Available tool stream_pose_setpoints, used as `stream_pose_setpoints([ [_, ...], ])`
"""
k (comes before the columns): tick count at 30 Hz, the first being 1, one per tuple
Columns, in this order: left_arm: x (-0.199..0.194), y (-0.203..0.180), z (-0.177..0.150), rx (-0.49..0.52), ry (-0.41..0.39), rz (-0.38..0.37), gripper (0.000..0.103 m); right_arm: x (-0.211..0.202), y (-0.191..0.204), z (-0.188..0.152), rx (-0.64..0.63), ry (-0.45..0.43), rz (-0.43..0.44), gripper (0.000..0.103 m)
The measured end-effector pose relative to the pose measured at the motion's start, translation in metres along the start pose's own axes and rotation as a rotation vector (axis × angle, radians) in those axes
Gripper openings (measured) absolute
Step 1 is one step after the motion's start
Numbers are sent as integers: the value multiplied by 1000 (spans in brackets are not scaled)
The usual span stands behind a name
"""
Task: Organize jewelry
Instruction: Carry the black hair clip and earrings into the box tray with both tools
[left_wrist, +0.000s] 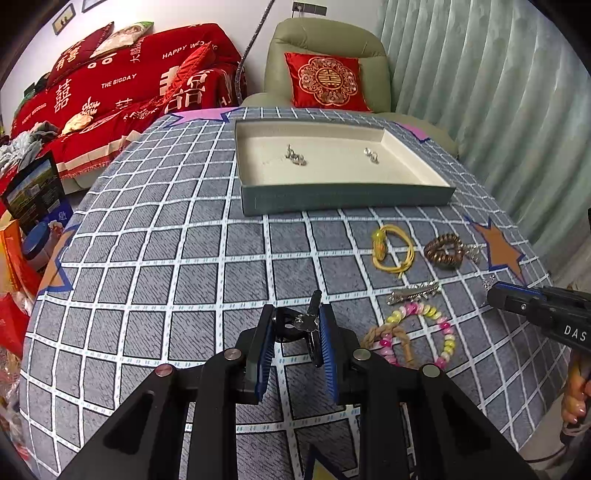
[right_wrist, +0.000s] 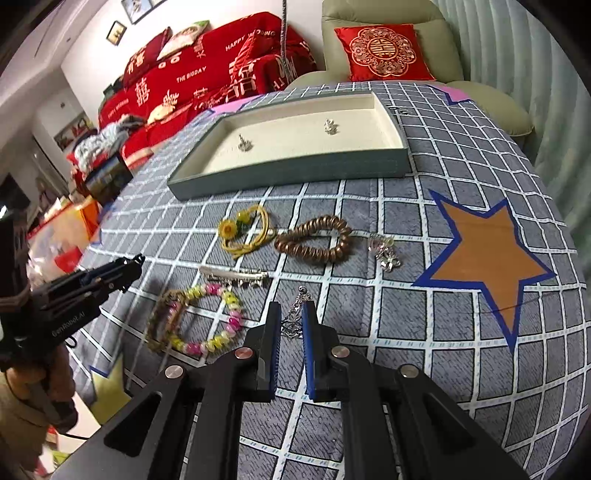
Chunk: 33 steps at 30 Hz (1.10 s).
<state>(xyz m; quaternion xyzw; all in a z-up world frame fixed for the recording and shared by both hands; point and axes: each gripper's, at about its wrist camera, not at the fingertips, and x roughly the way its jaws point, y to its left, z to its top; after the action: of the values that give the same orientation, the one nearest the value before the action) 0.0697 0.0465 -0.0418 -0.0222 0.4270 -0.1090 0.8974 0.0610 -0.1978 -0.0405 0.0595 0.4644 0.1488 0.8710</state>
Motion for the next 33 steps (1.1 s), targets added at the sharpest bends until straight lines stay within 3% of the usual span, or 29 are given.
stream_pose_setpoints([
  [8, -13, -2, 18, -18, -28, -21, 34, -17, -7, 22, 40, -44, 54, 12],
  [16, -26, -8, 53, -6, -73, -59, 34, -36, -5, 60, -6, -92, 46, 12],
  [27, -34, -19, 126, 50, -166, -56, 34, -54, -3, 146, -68, -161, 50, 12],
  [33, -20, -12, 160, 11, -190, -50, 34, -49, -2, 195, -54, -183, 80, 12],
])
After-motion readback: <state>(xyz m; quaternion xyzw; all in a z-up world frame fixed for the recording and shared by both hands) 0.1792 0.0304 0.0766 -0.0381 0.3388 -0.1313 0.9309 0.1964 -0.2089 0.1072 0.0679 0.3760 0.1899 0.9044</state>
